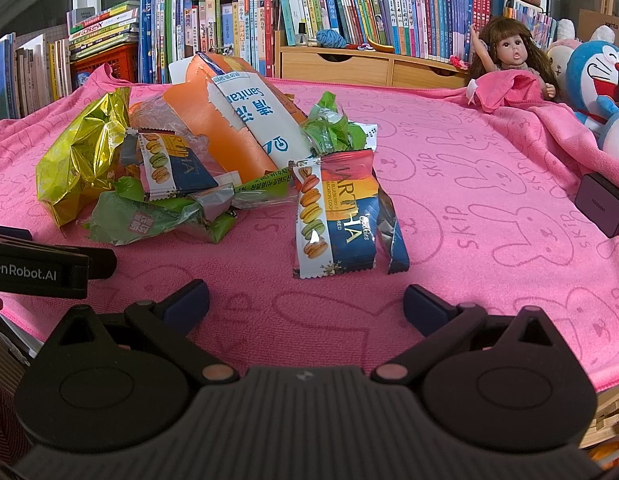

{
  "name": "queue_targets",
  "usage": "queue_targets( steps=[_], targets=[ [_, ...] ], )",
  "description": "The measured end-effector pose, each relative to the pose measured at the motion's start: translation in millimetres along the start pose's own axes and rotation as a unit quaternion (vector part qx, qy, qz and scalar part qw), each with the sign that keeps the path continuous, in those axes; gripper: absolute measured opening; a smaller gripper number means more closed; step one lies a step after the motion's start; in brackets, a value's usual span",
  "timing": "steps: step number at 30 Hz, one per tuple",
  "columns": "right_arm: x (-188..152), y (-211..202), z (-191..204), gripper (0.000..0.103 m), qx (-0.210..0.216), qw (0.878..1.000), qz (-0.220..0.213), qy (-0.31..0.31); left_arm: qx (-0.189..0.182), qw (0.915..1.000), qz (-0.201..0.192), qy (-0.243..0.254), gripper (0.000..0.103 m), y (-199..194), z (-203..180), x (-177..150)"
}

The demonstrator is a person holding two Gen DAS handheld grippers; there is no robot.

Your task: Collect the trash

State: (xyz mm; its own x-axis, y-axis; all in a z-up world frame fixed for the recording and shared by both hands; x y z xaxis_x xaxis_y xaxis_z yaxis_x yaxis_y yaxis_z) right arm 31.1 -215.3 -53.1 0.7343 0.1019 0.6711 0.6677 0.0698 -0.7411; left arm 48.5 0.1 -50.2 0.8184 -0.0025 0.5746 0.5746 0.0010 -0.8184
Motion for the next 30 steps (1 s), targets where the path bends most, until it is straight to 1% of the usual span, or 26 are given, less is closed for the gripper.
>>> queue_targets(
  steps=[18,22,23,24,28,30],
  targets=[
    [-2,-1,2,0.103,0.0,1.0,-0.009,0.003,0.001,1.0,-0.002,0.0,0.103,0,0,0],
    [-2,-3,1,0.103,0.002,1.0,-0.007,0.004,-0.001,0.9997,-0.025,-0.004,0.103,1,3,-1],
    [-2,-3,0,0.103,0.005,1.0,-0.007,0.007,-0.004,0.9992,-0.04,-0.002,0.103,1,4,-2],
    [-2,-5,-1,0.103,0.008,1.0,-0.01,0.007,-0.005,0.999,-0.044,-0.001,0.103,-6,2,-2],
    [2,-13,-8,0.103,0.025,0.999,-0.037,0.008,-0.009,0.9983,-0.056,0.01,0.103,-10,2,-5],
    [6,-17,-12,0.103,0.029,0.998,-0.056,0.007,-0.006,0.997,-0.075,0.019,0.103,-16,2,-1]
  ],
)
Point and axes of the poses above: each gripper's, at about its wrist camera, not at the fingertips, and y roughly the way its jaws point, z to its left, x to its top, the point moved 7 cm from there along y, roughly the way its jaws point, and after that the axes turned 9 degrees about z, right-handed, at the moved point
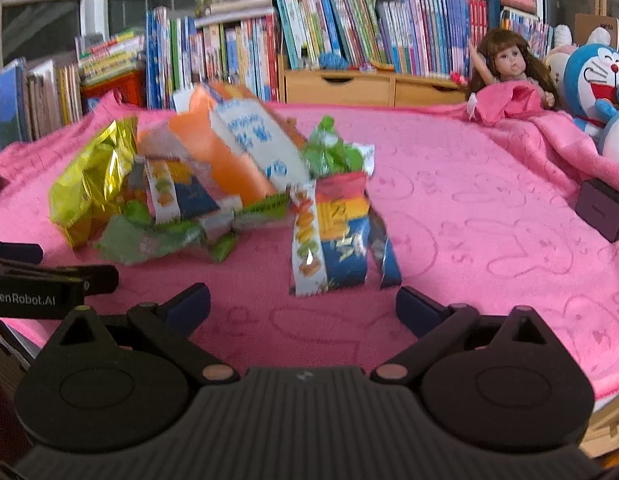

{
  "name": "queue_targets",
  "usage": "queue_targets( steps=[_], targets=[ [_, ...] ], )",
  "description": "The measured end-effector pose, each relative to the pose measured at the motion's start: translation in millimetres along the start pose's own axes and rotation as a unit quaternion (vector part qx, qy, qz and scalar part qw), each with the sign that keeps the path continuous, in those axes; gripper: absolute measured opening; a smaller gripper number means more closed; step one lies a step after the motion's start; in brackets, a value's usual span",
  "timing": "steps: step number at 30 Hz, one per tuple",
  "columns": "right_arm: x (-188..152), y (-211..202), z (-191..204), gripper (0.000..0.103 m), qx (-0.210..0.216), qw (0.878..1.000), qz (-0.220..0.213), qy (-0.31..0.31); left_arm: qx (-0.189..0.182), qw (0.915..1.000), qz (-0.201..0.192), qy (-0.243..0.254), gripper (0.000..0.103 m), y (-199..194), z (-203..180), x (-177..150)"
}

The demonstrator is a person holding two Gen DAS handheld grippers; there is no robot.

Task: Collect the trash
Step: 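Grasp the green wrapper with the left gripper while the right gripper grasps the macaron-print packet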

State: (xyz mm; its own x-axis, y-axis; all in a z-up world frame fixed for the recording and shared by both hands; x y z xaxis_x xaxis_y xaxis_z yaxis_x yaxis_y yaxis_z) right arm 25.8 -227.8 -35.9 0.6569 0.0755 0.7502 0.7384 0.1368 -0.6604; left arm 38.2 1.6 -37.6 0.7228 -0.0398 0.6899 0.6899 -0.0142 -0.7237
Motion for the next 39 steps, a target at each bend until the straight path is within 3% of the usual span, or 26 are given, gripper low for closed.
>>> queue_targets(
  steps=[5,10,13,15,17,18,22,23,29,39],
  targets=[
    [18,0,-6,0.102,-0.01,0.999,-0.031,-0.029,-0.025,0.9984,-0.048,0.016,0.103,-15,-7,16],
    [29,18,-8,0.093,-0.007,0.998,-0.03,-0.049,-0.082,0.9955,-0.045,0.017,0.099,-11,-27,23],
    [31,28,-11,0.085,0.014,0.999,-0.012,-0.033,-0.088,0.9946,-0.048,0.025,0.096,-3,-41,26],
    [28,32,-14,0.076,0.023,1.0,0.001,-0.021,-0.093,0.9942,-0.047,0.025,0.084,1,-47,27],
    [26,31,-19,0.06,0.023,1.0,0.003,-0.014,-0.112,0.9933,-0.026,0.01,0.068,9,-51,28],
    [25,29,-20,0.057,0.023,1.0,0.001,-0.011,-0.124,0.9922,-0.015,0.0,0.064,12,-52,28],
    [22,17,-24,0.052,0.037,0.999,-0.007,0.002,-0.171,0.9841,0.02,-0.044,0.024,21,-50,21],
    [21,14,-25,0.051,0.036,0.999,-0.009,0.003,-0.174,0.9831,0.022,-0.053,0.019,21,-48,20],
    [17,0,-26,0.05,0.028,0.999,-0.018,0.009,-0.172,0.9829,0.006,-0.065,0.012,0,-31,16],
    [6,-9,-15,0.05,0.033,0.999,-0.014,0.006,-0.157,0.9823,-0.028,-0.098,0.011,-35,3,16]
  ],
)
Point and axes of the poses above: each gripper's, at about its wrist camera, not at the fingertips, and y roughly the way its jaws point, z to its left, x to its top, the point moved 7 cm from there along y, roughly the way its jaws point, and after that the axes turned 9 degrees about z, right-handed, at the moved point
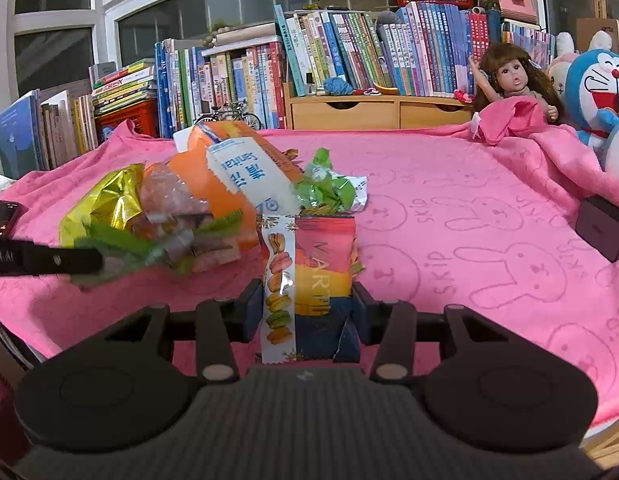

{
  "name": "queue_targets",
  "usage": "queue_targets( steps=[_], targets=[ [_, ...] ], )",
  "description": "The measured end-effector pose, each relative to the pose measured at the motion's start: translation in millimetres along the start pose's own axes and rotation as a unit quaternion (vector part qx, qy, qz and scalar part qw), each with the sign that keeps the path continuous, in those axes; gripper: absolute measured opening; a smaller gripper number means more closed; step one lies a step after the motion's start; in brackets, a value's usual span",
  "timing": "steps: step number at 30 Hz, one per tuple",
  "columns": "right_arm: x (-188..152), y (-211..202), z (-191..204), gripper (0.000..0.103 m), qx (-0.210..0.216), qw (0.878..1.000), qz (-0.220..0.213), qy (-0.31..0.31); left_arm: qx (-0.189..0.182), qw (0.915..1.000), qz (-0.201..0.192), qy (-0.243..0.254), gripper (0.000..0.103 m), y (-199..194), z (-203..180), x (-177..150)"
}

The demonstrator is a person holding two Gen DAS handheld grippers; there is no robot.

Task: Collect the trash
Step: 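Grasp the green wrapper with the left gripper while the right gripper grasps the macaron-print packet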

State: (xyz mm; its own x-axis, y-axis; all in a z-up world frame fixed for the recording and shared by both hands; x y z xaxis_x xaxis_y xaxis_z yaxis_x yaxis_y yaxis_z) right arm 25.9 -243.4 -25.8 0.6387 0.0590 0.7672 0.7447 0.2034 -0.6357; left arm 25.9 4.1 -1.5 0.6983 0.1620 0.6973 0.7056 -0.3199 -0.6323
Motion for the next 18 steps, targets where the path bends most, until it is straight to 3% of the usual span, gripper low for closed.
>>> queue_targets(
  steps=[7,18],
  targets=[
    [-2,-3,4,0.05,-0.005,1.0,-0.004,0.003,0.007,0.9994,-0.027,-0.019,0.01,-14,16,12],
    [-2,-9,11,0.051,0.016,1.0,-0.004,0.002,0.05,0.9941,-0.078,-0.056,0.01,-16,60,76]
  ],
)
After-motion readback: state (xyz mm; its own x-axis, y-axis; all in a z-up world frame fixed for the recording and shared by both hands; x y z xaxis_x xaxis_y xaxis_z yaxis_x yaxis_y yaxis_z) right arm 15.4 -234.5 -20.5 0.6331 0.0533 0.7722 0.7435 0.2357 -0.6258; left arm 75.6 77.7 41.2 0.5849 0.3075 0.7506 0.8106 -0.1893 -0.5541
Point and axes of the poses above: each gripper's, at about its wrist camera, not at the fingertips, and y roughly the way its jaws point, z to its left, x to its top, the point moved 7 cm from there along y, roughly the way its jaws point, and after that the axes turned 9 degrees about z, right-handed, at the moved point
